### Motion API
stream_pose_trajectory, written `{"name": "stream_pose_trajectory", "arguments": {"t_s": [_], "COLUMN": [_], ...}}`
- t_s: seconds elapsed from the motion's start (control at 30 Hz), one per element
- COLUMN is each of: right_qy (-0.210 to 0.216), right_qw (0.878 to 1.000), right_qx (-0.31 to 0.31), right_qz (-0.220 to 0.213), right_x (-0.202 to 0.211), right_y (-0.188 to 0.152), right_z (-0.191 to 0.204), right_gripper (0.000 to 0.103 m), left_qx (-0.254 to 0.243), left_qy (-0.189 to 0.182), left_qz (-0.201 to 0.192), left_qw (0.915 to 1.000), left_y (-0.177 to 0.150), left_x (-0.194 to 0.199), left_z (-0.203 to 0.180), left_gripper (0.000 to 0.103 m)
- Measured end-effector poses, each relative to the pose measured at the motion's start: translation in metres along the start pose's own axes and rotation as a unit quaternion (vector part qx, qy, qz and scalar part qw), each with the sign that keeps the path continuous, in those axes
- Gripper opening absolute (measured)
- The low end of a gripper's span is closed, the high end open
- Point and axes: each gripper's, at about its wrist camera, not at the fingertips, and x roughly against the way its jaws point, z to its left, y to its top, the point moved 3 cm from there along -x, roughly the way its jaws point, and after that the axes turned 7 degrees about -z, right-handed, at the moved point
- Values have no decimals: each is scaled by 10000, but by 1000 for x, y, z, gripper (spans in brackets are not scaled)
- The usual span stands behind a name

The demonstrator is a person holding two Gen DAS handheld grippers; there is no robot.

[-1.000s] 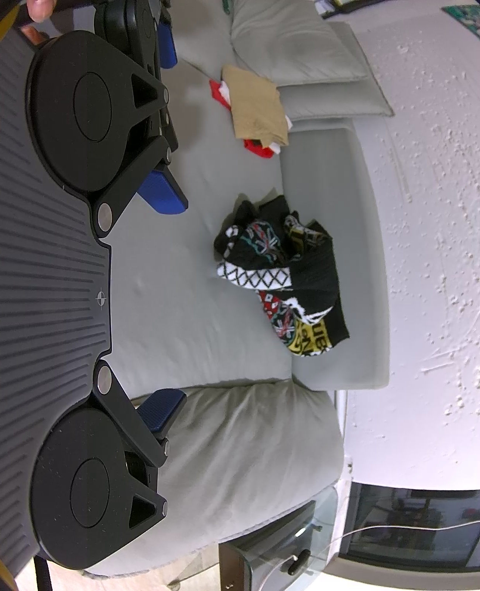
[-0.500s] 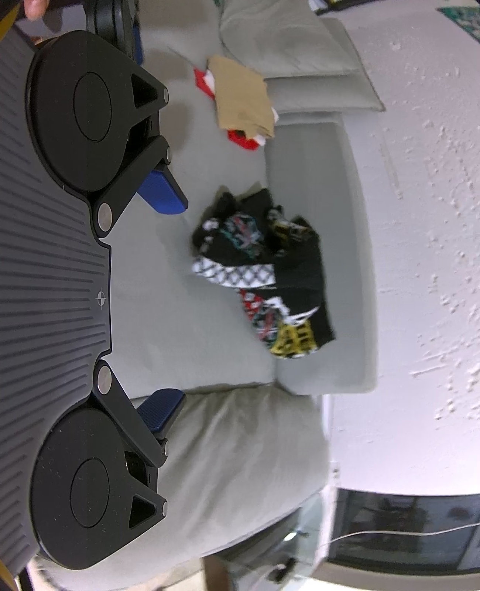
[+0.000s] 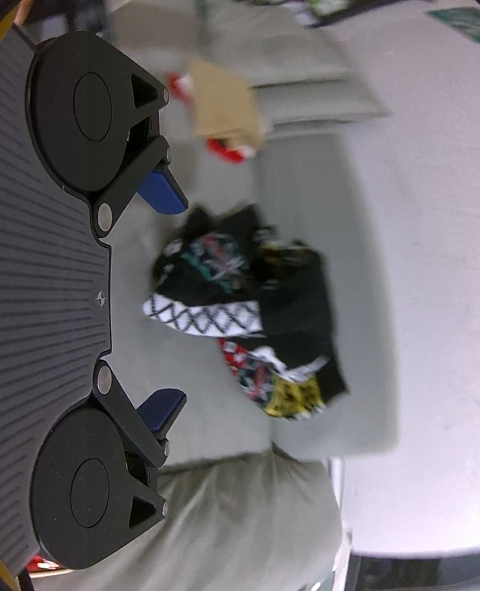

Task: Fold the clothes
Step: 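Reach both tools toward the black patterned sweater pile, then grasp a sleeve cuff with the right tool while the left tool grasps another cuff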

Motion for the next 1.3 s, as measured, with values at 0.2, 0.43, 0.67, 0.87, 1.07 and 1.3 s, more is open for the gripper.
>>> {"name": "stream_pose_trajectory", "arguments": {"t_s": [0.2,0.43,0.67,0.87,1.07,1.3], "right_qy": [-336,-528,-423,-491,-1930,-1263], "right_qw": [9991,9983,9983,9499,8811,9488], "right_qx": [177,42,-321,-3050,-4158,-2772], "right_qz": [179,-259,-243,-485,1167,836], "right_x": [-78,-154,-164,-72,-34,34], "right_y": [17,50,83,47,-57,-59], "right_z": [-2,-3,-14,-139,-251,-216], "right_gripper": [91,88,26,25,48,78], "left_qx": [-57,-217,-289,-423,-677,-939], "left_qy": [98,-309,-696,-952,-1078,-968], "left_qz": [-135,-21,31,-7,224,407], "left_qw": [9998,9993,9971,9946,9916,9900], "left_y": [14,15,10,-3,-34,-62], "left_x": [-35,-57,-38,8,41,38], "left_z": [-1,-9,-5,2,-12,-36], "left_gripper": [96,79,66,55,61,71]}}
